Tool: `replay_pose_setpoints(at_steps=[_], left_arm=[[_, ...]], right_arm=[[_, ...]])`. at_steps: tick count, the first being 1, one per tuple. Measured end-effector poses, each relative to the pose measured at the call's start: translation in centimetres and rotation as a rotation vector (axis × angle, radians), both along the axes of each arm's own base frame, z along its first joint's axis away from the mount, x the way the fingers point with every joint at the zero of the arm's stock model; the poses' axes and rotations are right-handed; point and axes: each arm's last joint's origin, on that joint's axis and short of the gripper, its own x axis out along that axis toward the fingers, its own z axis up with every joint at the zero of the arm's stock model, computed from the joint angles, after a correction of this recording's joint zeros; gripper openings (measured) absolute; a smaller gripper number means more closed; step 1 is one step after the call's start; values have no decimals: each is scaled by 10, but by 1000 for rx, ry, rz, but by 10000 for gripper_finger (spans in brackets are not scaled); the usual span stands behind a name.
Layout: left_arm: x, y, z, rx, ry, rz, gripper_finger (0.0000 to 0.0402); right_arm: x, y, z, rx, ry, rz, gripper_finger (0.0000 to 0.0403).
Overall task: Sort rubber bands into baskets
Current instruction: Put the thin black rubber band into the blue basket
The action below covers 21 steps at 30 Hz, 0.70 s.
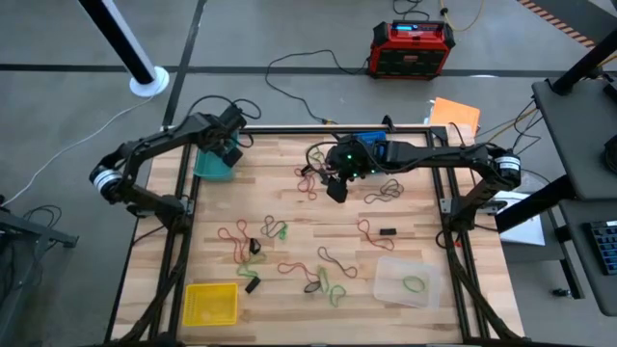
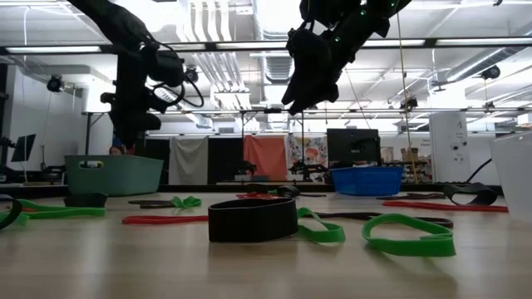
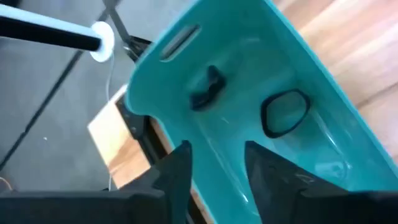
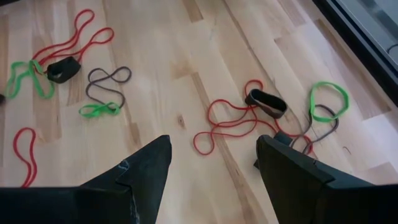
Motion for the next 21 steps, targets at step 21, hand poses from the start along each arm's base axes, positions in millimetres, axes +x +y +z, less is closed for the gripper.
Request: replay_pose_setpoints(at_steps=[21], left_arm=[[-7,-45,61,92,-686,-541,170]], right_arm=[[-12,-34,-2,-179,83,-159,231]])
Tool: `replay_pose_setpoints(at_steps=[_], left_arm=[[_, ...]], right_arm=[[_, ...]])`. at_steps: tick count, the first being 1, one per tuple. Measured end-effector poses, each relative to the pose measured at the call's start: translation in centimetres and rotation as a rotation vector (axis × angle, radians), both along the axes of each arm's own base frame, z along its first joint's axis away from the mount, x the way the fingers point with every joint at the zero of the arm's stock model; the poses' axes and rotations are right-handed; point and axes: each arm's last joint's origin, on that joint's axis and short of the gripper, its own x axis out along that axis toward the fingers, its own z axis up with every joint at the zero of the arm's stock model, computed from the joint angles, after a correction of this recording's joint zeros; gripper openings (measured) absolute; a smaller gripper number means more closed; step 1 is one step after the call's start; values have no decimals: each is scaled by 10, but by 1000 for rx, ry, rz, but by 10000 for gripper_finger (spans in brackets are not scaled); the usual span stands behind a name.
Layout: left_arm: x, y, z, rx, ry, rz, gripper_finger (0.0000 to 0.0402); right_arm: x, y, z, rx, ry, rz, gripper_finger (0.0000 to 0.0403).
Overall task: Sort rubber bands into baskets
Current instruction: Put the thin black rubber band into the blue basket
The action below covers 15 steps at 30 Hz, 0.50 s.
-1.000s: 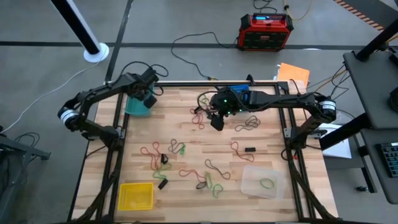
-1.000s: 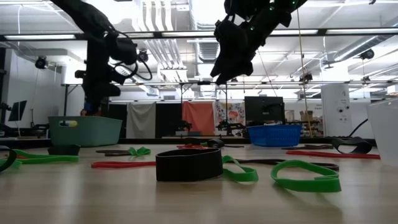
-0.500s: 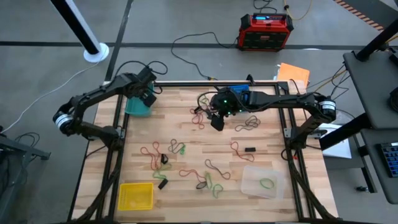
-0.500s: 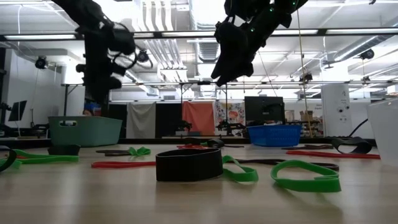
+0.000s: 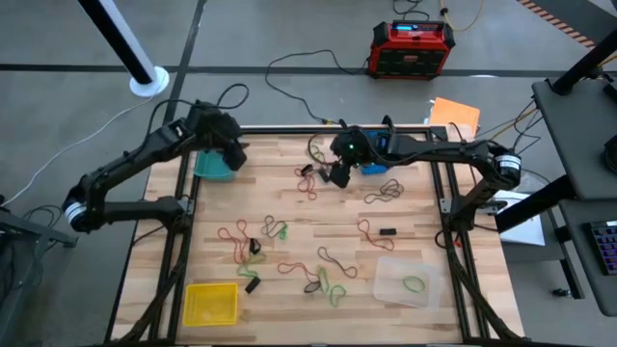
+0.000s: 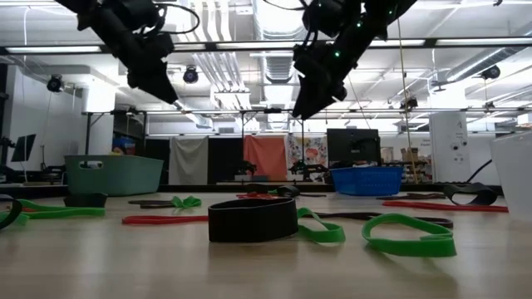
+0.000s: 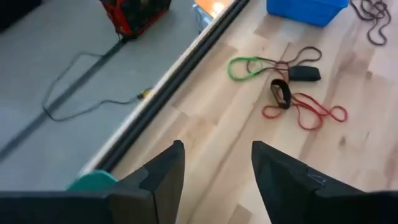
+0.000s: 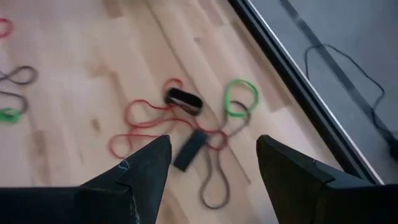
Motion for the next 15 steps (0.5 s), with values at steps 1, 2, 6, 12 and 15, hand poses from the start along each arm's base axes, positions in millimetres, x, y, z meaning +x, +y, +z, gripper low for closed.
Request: replay_pose_setpoints(at_steps=[1,2,6,12,15], left_arm=[[-2,-2,-3,-20,-8,17,169],[-4,-4,-7,-41,-18,37,169],[-12,-10,-21,-99,-42,133,169],[-13,-10,-41,-60,-58,134,168],[-8,-7,-42,-23,-90,93,168]], right_arm=[[-1,-3,0,8,0,-12,231],[-2,-5,0,19,-2,-29,231],[-4,-9,0,66,-29,-94,231],[-4,-9,0,92,-53,-129,231],[-7,-13,2,142,-67,-200,231]])
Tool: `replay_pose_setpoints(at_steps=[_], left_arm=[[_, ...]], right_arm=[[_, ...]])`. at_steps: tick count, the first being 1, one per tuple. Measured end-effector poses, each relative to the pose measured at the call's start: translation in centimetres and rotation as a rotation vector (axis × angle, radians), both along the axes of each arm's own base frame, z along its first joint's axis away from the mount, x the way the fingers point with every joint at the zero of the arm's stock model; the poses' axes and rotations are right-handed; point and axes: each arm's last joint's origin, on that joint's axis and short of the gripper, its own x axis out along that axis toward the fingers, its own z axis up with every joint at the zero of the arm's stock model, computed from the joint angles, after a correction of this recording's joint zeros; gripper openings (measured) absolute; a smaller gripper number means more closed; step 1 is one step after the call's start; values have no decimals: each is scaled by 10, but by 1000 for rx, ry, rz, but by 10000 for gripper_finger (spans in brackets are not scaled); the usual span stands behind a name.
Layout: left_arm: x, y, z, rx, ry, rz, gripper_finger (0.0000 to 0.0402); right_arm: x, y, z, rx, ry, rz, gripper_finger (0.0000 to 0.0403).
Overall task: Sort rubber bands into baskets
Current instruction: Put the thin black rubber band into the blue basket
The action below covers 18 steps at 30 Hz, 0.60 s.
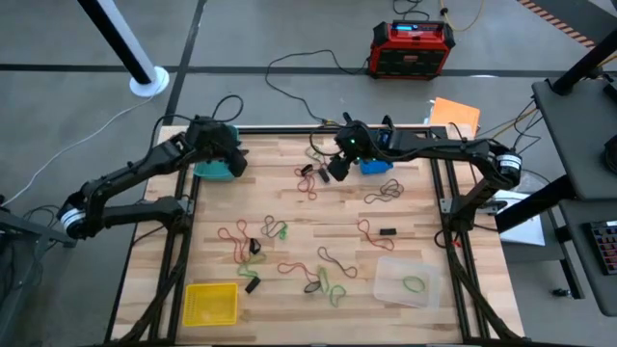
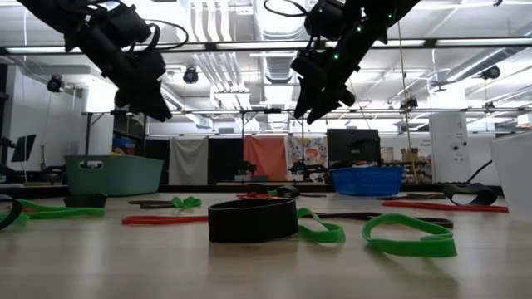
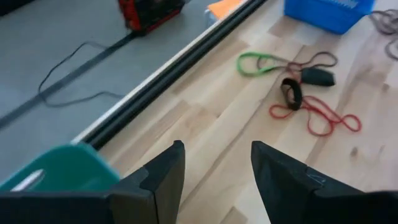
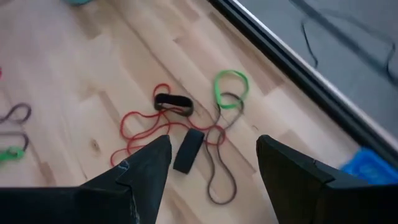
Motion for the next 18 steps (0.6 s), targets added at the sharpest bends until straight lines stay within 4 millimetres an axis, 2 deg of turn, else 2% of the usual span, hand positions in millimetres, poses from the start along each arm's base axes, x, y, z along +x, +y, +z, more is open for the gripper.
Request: replay_pose_setpoints(at_steps=[4,10,13,18], left_arm=[[5,4,3,15,-12,-39,168],[13,11,6,35,-36,-37,168],[16,13,5,34,-44,-37,168],[22,15,2,54,-67,-47,168]], right_arm=[[-8,-6,3,107,27,-130,231],[-32,-16,-5,246,218,-293,231],[-31,-14,-8,245,242,-233,231],[-5,-8,-13,175,151,-20,231]])
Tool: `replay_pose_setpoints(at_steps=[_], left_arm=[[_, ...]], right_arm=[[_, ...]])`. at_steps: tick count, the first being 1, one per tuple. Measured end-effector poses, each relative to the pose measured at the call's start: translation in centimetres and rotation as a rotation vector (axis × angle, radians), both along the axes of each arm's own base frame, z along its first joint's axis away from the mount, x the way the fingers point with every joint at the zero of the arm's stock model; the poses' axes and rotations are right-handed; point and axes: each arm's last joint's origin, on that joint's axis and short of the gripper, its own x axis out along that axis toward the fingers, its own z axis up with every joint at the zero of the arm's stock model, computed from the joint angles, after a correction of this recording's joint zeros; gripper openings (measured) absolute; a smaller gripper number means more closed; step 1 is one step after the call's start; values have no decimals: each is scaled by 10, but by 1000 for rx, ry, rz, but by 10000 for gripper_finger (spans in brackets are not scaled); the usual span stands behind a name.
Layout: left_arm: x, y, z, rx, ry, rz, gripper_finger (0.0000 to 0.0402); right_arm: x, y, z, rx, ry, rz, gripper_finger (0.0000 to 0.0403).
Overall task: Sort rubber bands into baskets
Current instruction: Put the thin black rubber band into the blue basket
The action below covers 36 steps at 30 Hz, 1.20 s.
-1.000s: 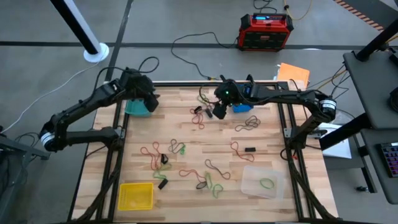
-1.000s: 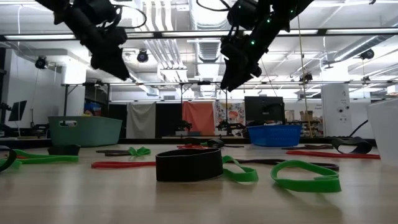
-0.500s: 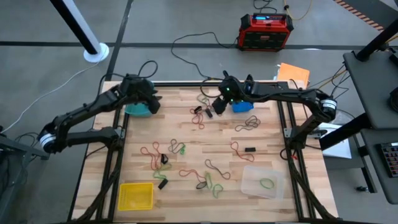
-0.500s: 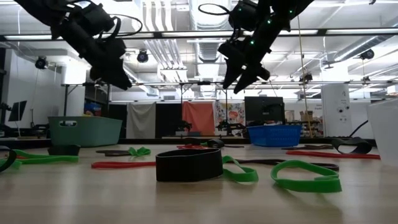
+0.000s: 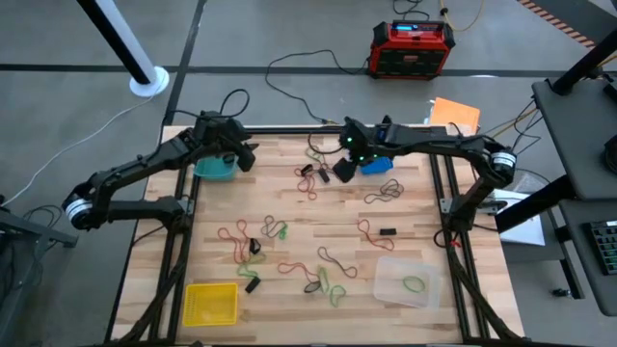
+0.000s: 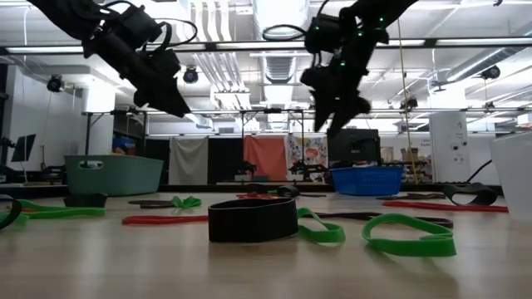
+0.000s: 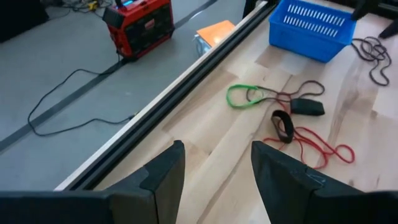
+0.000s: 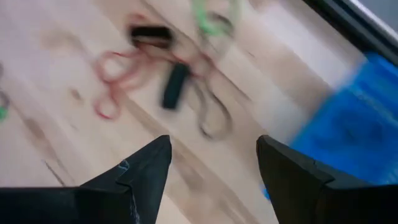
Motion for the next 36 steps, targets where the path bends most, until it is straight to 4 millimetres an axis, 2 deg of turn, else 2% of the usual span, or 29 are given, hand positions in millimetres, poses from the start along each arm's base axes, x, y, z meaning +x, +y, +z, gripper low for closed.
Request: replay_pose_setpoints(at_steps=[3,6,13,17,23,31,36], left_arm=[[2,1,-1,4,-5,-1,168],[2,2,-1,8,-10,-1,168],[2,1,-1,-4,-6,0,168],[3,-1,-2,-19,-5,-2,168],[6,-6,-5,-33,-4,-17,168],[7,-9,-7,-46,-4,-26,168],[8,-9,-7,-47,-11,-20,168]], right_arm=[[14,-7,-8,-5,-71,49,231],[27,-16,-22,21,-56,92,231],[43,-22,-49,55,297,345,228],[50,-29,-71,32,379,419,221],[55,-36,-97,60,421,425,214],[61,-39,-113,63,413,433,212],[62,-39,-122,66,430,461,165]])
